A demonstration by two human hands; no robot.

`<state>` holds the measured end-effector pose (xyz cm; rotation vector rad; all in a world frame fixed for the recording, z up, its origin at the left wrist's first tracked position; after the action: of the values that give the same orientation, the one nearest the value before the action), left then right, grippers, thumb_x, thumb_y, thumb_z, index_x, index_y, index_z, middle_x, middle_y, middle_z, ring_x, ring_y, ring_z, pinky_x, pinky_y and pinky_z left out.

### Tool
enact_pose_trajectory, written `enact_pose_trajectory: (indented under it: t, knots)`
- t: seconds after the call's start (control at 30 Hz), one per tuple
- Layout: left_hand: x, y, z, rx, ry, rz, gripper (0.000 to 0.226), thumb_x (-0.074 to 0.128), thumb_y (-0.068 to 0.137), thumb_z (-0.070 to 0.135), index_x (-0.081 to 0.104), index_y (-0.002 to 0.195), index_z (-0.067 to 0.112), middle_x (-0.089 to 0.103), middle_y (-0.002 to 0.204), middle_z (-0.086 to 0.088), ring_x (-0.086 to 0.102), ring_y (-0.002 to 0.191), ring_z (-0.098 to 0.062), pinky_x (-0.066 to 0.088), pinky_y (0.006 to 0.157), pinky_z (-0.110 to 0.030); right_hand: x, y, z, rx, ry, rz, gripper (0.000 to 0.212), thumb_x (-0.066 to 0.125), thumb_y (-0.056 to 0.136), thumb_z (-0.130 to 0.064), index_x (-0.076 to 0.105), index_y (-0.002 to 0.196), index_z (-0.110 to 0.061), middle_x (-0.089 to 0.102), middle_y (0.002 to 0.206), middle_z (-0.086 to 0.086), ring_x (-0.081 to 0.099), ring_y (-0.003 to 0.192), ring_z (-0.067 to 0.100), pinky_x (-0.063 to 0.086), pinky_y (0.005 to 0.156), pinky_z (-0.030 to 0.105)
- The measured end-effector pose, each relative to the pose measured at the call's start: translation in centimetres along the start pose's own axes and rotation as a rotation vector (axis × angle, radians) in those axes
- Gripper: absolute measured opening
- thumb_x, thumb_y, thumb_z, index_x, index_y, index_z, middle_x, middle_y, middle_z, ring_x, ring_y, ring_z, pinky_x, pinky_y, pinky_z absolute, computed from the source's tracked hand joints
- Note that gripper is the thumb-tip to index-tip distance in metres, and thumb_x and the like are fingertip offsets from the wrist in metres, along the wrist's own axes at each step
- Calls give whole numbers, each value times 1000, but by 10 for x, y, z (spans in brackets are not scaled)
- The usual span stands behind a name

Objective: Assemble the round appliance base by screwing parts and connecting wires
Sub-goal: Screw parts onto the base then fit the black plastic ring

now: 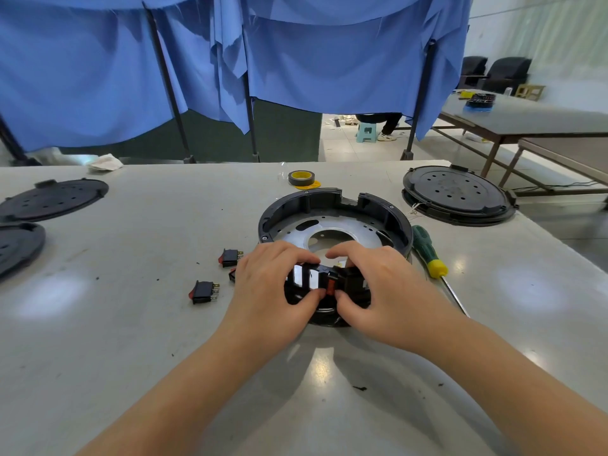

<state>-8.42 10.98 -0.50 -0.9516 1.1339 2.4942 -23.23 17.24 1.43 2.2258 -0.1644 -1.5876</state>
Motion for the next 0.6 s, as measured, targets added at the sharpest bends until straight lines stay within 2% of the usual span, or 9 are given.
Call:
enact_pose_trajectory:
  t: [0.1, 0.2, 0.3, 0.37, 0.43, 0.53, 0.57, 0.6]
  knots:
    - [0, 0, 0, 7, 5, 5, 30, 77, 71, 20, 68, 99, 23, 64, 95, 12, 56, 98, -13, 44, 88, -46, 0, 0, 2, -19, -14, 3, 38, 61, 82, -29, 56, 119, -20, 59, 80, -14, 55, 74, 9, 30, 74, 16]
    - [-1, -2, -2, 31, 0, -2, 29, 69, 76, 28, 70, 104, 22, 64, 102, 12, 56, 103, -11, 42, 94, -43, 2, -1, 4, -13, -7, 33, 35, 55, 86, -38, 58, 117, -21, 64, 88, -12, 56, 81, 8, 32, 77, 18]
    - [-11, -2, -8, 31, -25, 20, 29, 64, 84, 28, 70, 110, 18, 61, 112, 9, 55, 109, -9, 43, 96, -37, 3, -1, 3, -4, -29, 73, 30, 50, 90, -41, 62, 110, -23, 67, 89, -12, 56, 81, 8, 36, 76, 22]
    - [-22, 1, -18, -2, -20, 84, 24, 61, 88, 25, 69, 109, 16, 60, 111, 9, 54, 106, -8, 44, 92, -30, 4, -1, 2, -1, -25, 83, 28, 49, 90, -40, 64, 106, -23, 67, 87, -12, 57, 79, 10, 41, 78, 27]
    - [-30, 4, -29, -74, 24, 118, 18, 59, 92, 16, 67, 108, 15, 59, 106, 8, 54, 99, -9, 42, 86, -23, 4, -1, 1, -1, -12, 98, 26, 49, 91, -38, 64, 105, -23, 67, 86, -13, 57, 79, 10, 43, 80, 30]
    - [-32, 4, -50, -262, 41, 105, 24, 52, 91, 5, 64, 109, 15, 56, 104, 6, 55, 94, -10, 34, 80, -8, 4, -2, 1, -12, -16, 116, 24, 51, 91, -36, 64, 105, -23, 67, 86, -14, 57, 78, 8, 43, 80, 31]
    - [-31, 3, -57, -324, 58, 81, 27, 51, 90, 4, 63, 111, 14, 56, 107, 4, 55, 99, -13, 35, 82, -10, 5, -2, 1, -13, -18, 118, 23, 51, 91, -36, 64, 104, -23, 66, 86, -14, 57, 77, 8, 43, 80, 30]
    - [-28, 2, -63, -385, 104, 35, 30, 51, 89, 5, 61, 115, 14, 56, 112, 2, 54, 105, -17, 38, 88, -17, 5, -2, 1, -13, -20, 118, 23, 51, 91, -36, 64, 104, -23, 66, 85, -14, 56, 76, 7, 43, 79, 29]
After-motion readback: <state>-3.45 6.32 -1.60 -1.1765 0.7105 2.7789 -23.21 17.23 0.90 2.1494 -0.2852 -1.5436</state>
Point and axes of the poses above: each hand's wrist, its own y-axis towards the middle knuckle, its own x-axis out of the palm, z = x × y, the point moved 3 cm from there along y, towards the middle knuckle
